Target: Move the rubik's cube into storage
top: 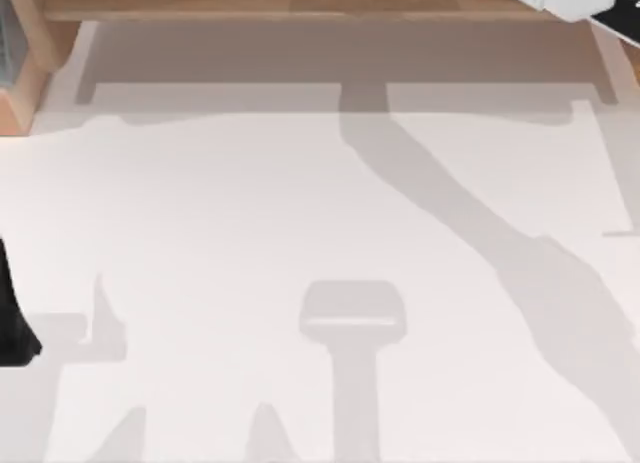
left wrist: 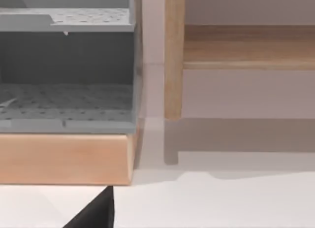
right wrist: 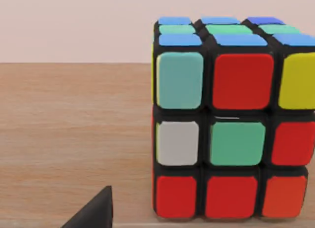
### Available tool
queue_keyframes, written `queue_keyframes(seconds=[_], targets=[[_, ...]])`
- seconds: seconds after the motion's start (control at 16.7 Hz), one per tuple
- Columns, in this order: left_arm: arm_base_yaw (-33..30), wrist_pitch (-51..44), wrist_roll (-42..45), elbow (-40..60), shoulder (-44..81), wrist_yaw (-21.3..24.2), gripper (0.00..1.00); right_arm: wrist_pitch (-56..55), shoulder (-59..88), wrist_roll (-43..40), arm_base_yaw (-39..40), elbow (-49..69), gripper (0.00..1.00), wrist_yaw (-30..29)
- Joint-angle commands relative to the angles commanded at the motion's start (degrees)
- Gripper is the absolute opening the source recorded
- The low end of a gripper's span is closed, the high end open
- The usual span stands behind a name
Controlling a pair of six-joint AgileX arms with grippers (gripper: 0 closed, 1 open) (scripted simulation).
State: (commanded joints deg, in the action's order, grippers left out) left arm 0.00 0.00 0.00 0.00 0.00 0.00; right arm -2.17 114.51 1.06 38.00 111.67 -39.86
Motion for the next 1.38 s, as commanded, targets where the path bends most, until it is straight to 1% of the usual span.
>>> queue_keyframes(seconds=[0.36, 0.48, 0.9, 1.26, 1.38], targets=[[0.00, 0.00, 0.00, 0.00, 0.00, 0.00, 1.00, 0.42, 0.59, 0.00, -0.45, 0.66, 1.00, 0.39], [0.00, 0.00, 0.00, 0.00, 0.00, 0.00, 1.00, 1.54, 2.89, -0.04, -0.96, 4.03, 1.00, 0.91], [0.00, 0.00, 0.00, 0.00, 0.00, 0.00, 1.00, 7.40, 13.37, -0.20, -4.06, 21.27, 1.00, 3.87], [0.00, 0.00, 0.00, 0.00, 0.00, 0.00, 1.00, 8.11, 14.68, -0.21, -4.45, 22.97, 1.00, 4.25], [0.00, 0.00, 0.00, 0.00, 0.00, 0.00, 1.00, 8.11, 14.68, -0.21, -4.45, 22.97, 0.85, 4.25]])
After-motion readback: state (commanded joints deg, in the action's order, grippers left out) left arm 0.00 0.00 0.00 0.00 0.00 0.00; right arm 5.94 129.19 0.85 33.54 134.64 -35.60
